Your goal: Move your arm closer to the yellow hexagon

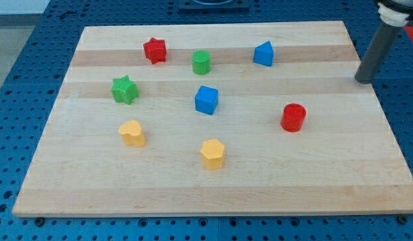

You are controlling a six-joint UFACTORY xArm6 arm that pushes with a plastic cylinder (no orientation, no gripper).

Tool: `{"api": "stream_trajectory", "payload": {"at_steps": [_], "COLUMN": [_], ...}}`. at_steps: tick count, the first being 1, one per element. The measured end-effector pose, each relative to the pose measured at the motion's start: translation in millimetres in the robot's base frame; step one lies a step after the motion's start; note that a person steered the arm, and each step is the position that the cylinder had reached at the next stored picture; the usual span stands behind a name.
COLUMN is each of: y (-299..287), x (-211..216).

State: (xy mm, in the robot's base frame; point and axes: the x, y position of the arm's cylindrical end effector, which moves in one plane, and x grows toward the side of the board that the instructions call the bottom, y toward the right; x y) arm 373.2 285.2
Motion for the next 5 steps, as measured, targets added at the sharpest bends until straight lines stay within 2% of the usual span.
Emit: {"api": "stream_trajectory", "payload": {"at_steps": [1,2,3,4,5], "y": [7,31,51,48,12], "x": [0,21,70,70,98]}}
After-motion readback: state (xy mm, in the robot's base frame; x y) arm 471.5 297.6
